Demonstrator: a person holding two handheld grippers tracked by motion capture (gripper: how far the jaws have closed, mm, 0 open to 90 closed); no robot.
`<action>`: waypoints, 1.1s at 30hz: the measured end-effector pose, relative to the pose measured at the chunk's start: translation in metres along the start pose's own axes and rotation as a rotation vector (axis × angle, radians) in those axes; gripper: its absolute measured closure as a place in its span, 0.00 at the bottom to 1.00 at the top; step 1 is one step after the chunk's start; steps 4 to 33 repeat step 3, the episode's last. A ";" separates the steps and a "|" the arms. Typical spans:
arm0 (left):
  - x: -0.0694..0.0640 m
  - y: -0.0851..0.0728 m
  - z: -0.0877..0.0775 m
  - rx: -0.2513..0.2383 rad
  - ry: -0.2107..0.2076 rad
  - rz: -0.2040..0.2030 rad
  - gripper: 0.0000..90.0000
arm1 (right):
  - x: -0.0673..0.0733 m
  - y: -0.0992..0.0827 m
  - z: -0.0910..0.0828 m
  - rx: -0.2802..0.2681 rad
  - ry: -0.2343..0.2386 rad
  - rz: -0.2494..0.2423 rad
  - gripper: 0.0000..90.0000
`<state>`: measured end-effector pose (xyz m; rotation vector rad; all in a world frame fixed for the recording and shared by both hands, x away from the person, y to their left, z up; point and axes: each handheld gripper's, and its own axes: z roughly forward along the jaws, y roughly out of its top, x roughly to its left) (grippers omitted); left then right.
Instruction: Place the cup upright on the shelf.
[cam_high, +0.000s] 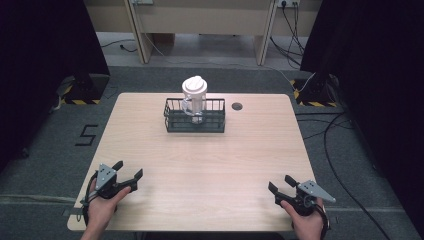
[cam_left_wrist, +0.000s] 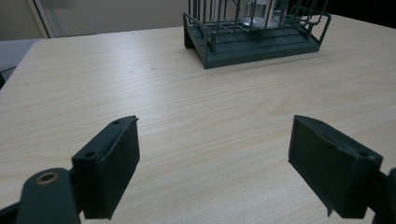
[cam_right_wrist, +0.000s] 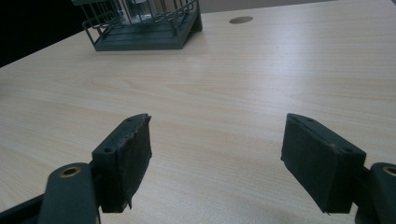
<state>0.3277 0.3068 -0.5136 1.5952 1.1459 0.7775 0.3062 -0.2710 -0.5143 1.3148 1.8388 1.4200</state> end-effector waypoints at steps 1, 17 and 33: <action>0.000 0.000 0.000 -0.001 -0.002 0.000 0.18 | 0.000 0.000 0.000 -0.001 -0.001 -0.001 0.27; -0.002 0.000 0.001 0.000 -0.007 0.003 0.18 | 0.001 0.000 0.000 -0.001 -0.006 -0.004 0.27; -0.002 0.000 0.001 0.000 -0.007 0.003 0.18 | 0.001 0.000 0.000 -0.001 -0.006 -0.004 0.27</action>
